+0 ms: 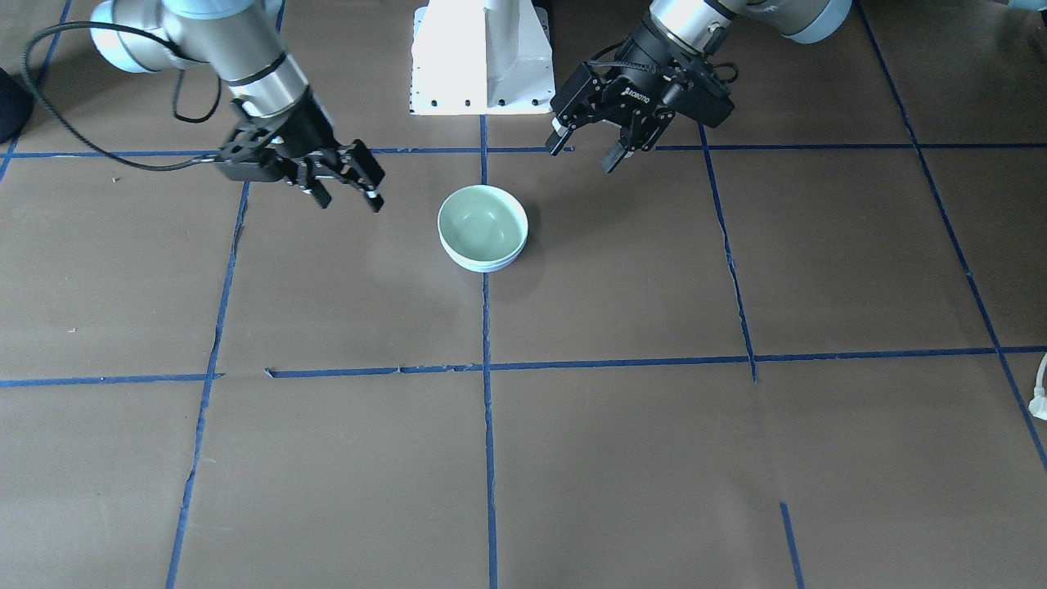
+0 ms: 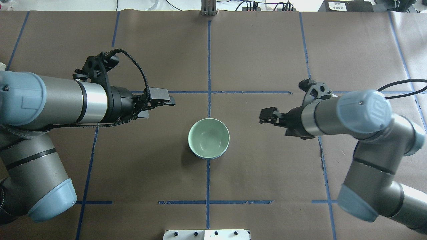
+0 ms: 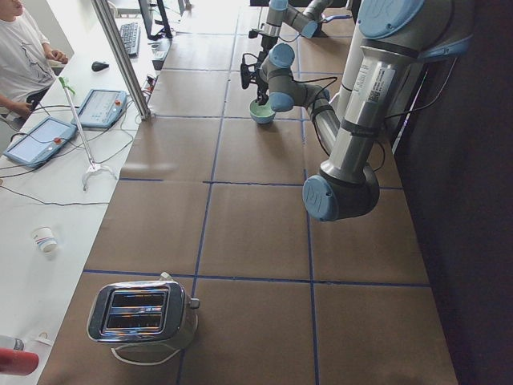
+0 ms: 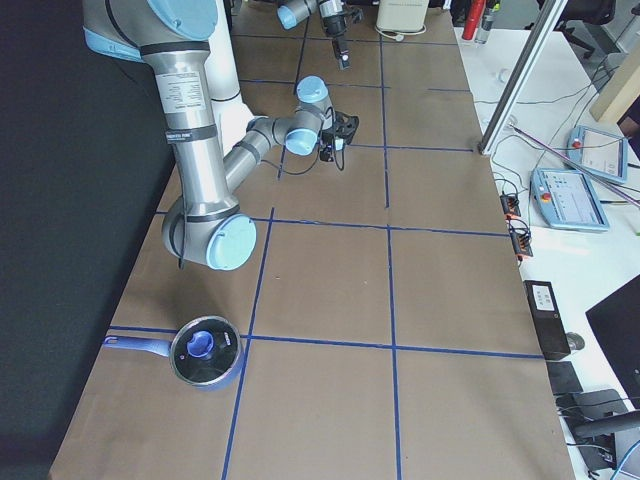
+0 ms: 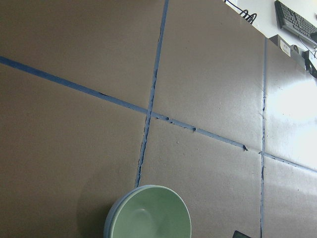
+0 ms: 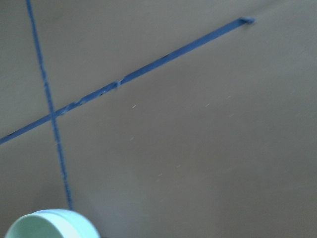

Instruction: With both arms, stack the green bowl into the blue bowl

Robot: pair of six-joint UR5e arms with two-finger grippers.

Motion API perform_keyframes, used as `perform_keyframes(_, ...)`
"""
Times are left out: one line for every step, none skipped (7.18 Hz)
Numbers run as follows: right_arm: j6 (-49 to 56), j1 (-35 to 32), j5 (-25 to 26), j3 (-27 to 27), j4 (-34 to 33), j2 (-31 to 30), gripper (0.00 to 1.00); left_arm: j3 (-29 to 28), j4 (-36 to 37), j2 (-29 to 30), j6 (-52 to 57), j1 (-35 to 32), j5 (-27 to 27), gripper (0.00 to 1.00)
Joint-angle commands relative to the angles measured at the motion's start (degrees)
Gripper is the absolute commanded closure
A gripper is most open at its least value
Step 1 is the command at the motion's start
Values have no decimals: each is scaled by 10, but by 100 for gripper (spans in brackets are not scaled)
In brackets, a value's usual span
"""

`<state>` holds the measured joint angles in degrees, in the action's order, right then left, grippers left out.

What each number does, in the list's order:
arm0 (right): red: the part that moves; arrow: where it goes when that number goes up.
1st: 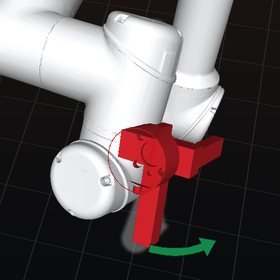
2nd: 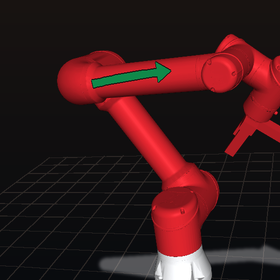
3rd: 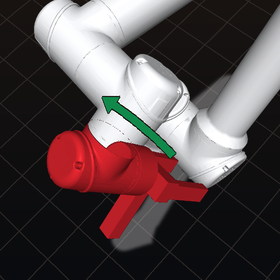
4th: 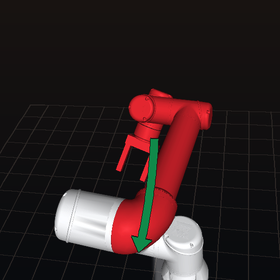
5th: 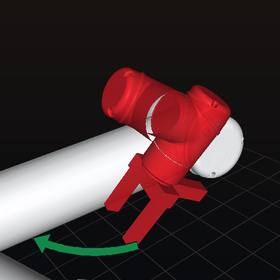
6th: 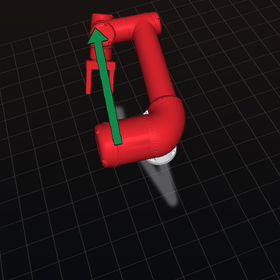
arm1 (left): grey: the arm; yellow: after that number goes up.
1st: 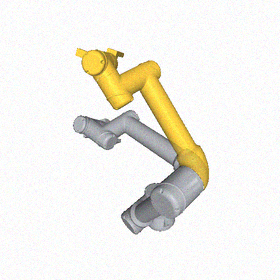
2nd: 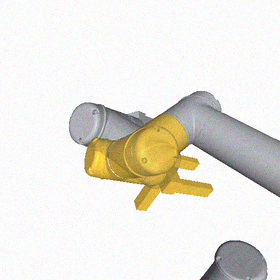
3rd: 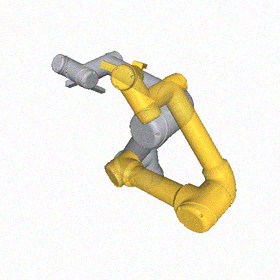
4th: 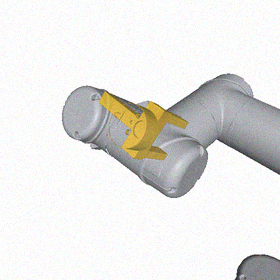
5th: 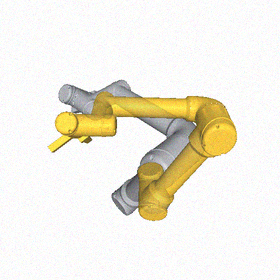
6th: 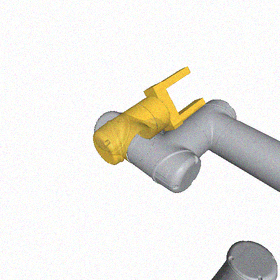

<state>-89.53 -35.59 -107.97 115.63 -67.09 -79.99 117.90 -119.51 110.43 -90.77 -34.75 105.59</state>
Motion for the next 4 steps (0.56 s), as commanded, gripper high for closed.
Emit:
perform_keyframes(251, -145, -117, 3, 1, -119, 0, -6, 10, -45, 97, -42, 62, 0)
perform_keyframes(386, -225, -163, -22, -5, -148, 0, -7, 43, -90, 200, -72, 97, 0)
perform_keyframes(510, -309, -225, -81, -5, -155, 0, -7, 81, -129, 315, -107, 122, 0)
perform_keyframes(633, -393, -272, -146, -7, -155, 0, -7, 92, -172, 400, -141, 148, 0)
